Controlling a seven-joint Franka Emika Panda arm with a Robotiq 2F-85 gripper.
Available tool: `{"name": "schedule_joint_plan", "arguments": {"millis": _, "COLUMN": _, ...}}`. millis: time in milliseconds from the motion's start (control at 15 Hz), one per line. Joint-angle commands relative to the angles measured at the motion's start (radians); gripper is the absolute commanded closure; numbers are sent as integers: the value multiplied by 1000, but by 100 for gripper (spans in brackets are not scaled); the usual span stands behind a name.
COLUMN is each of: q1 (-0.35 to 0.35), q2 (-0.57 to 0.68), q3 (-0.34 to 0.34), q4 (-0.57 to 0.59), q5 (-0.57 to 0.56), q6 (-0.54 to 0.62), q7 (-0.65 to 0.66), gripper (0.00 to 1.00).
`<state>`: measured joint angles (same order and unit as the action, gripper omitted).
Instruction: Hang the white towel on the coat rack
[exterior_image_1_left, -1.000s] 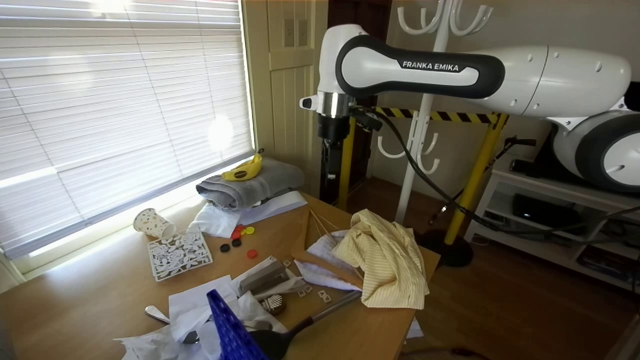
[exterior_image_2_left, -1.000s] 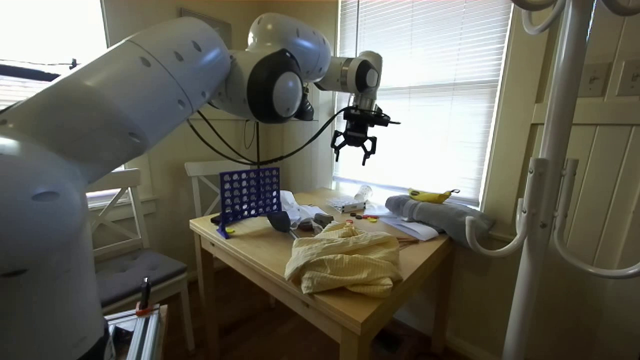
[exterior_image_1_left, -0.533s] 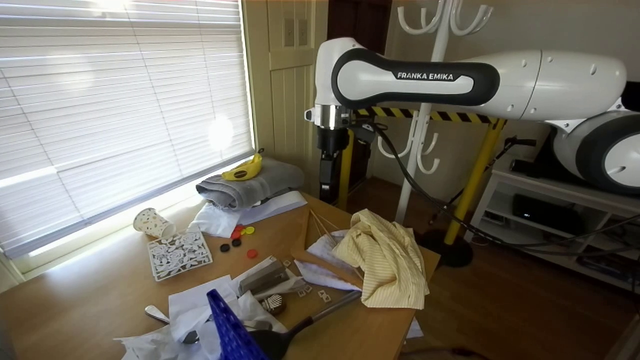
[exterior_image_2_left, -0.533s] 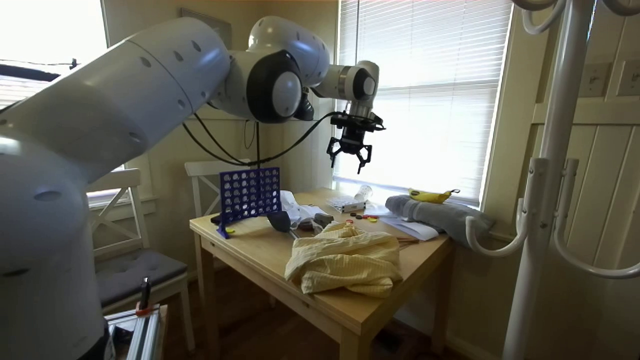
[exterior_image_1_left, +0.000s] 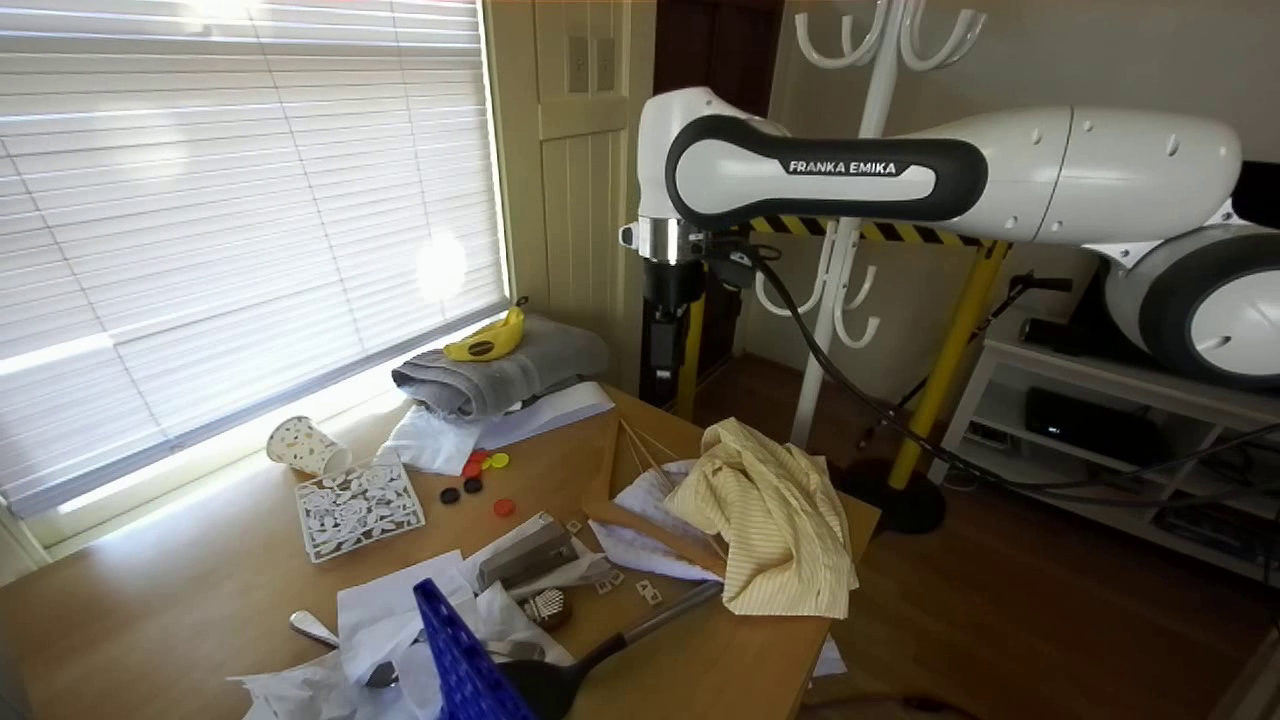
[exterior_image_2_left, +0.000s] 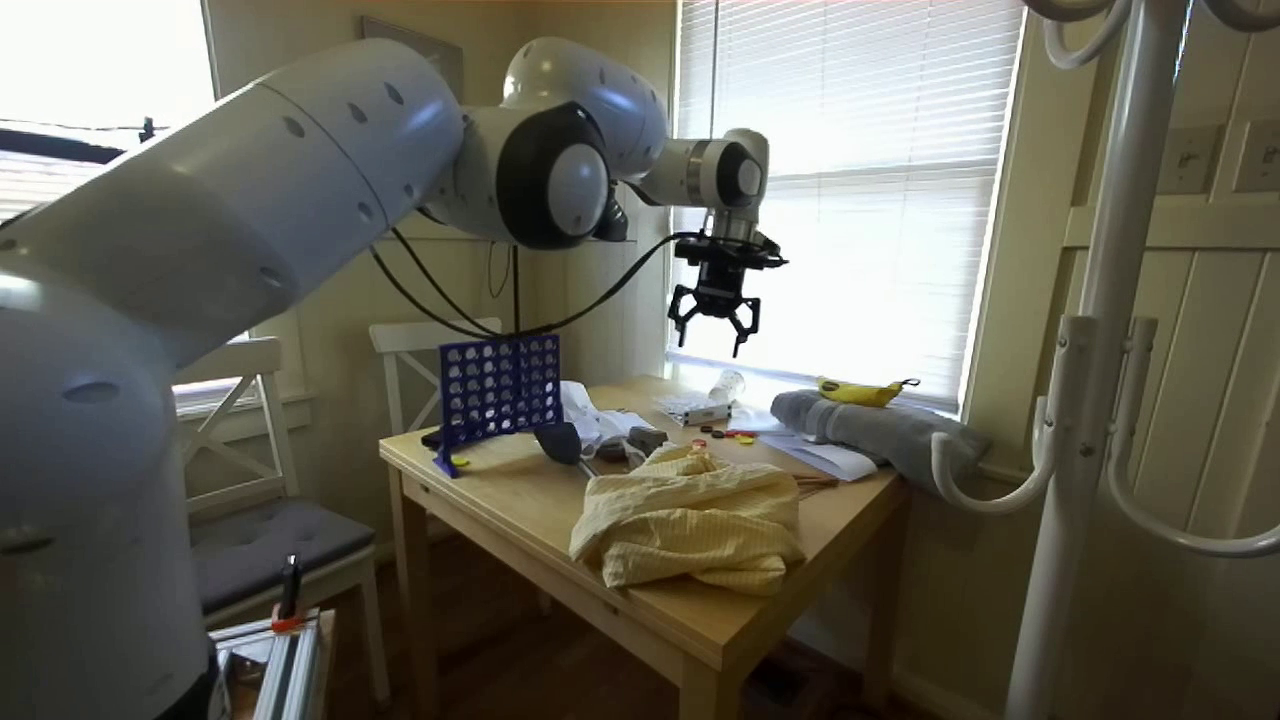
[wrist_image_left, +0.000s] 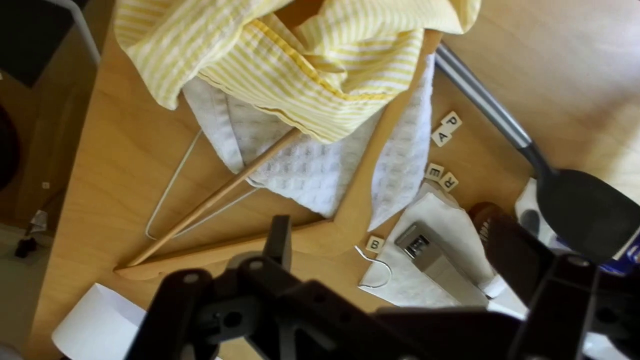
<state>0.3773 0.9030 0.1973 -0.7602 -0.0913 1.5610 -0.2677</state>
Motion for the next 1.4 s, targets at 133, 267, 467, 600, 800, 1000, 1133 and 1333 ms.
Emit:
{"name": "schedule_joint_plan", "arguments": {"millis": 133, "q1": -25, "q2": 105, "q3": -53, "q4": 45, "q5": -82, "q6": 48, "q7": -212, "gripper": 0}}
{"name": "schedule_joint_plan", "arguments": {"millis": 267, "q1": -7, "q2": 152, "q3": -64, "q4": 82, "q5": -101, "q6": 49, "q7": -284, "gripper": 0}}
{"name": "schedule_joint_plan", "arguments": {"millis": 467, "q1": 25, "q2": 203, "q3": -62, "q4": 135, "q5": -136, "q6": 23, "q7": -401, "gripper": 0}}
{"name": "schedule_joint_plan", "arguments": {"millis": 600, "q1": 43, "q2": 224, "q3": -58, "q4": 155, "q5": -133, "q6": 9, "q7": -447, "gripper": 0}}
{"name": "schedule_joint_plan", "arguments": {"millis": 800, "q1": 59, "q2": 255, "q3": -41, "q4": 185, "q5": -88, "q6": -20, "q7": -447, "gripper": 0}}
{"name": "schedule_joint_plan", "arguments": {"millis": 1000, "q1": 60, "q2": 257, "q3": -31, "q4": 180, "q5": -66, "q6": -36, "q7": -401, "gripper": 0}}
{"name": "schedule_joint_plan", "arguments": {"millis": 1133, "q1": 71, "q2": 285, "q3": -31, "q4": 229, "q5": -55, "q6": -46, "q7": -383, "gripper": 0}}
{"name": "schedule_joint_plan", "arguments": {"millis": 1333, "q1": 71, "q2": 289, "q3": -20, "q4": 218, "q5": -42, "q6": -12, "q7": -360, "gripper": 0}}
